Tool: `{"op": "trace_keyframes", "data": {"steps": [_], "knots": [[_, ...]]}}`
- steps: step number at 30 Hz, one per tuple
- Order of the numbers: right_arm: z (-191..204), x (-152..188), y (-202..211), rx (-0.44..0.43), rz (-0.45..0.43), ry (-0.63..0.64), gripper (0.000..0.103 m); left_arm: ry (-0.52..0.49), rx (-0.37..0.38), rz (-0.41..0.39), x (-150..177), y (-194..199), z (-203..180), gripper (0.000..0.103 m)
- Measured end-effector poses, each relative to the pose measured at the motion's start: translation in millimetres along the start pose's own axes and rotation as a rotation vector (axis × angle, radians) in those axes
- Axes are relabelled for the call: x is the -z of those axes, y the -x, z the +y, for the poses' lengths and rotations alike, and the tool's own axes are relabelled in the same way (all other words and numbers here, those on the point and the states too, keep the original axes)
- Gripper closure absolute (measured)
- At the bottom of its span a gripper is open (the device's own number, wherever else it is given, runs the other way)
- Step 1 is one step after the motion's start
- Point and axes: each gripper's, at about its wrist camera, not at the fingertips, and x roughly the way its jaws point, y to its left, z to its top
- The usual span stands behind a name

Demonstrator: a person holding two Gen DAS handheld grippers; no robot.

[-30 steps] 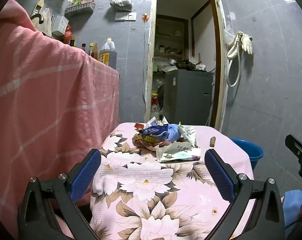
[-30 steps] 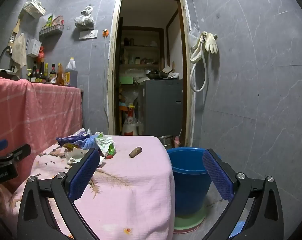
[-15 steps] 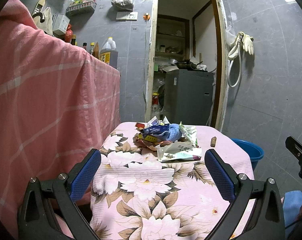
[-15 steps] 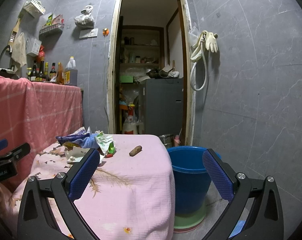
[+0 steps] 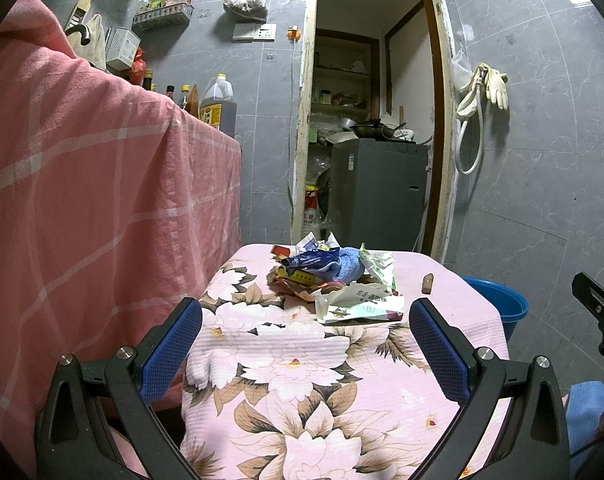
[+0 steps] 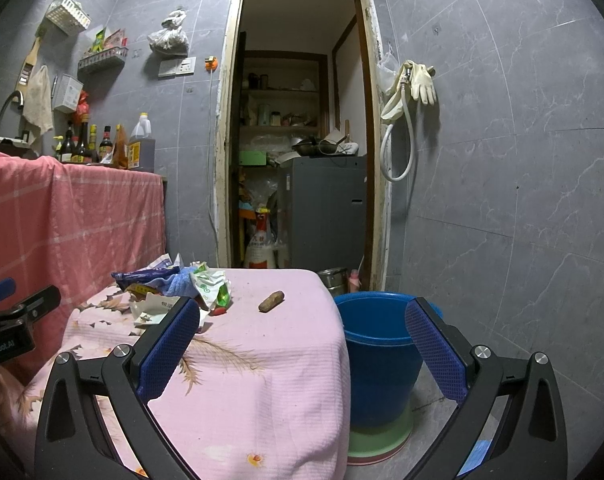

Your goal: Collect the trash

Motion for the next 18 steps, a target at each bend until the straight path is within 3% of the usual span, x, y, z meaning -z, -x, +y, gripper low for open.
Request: {"op": "trace_keyframes", "data": {"steps": [18], "knots": [[0.2, -0.3, 0.1, 0.0, 0.002, -0.001, 0.0, 0.001, 0.0, 0.001, 0.9, -1.3, 1.8, 0.001]]}}
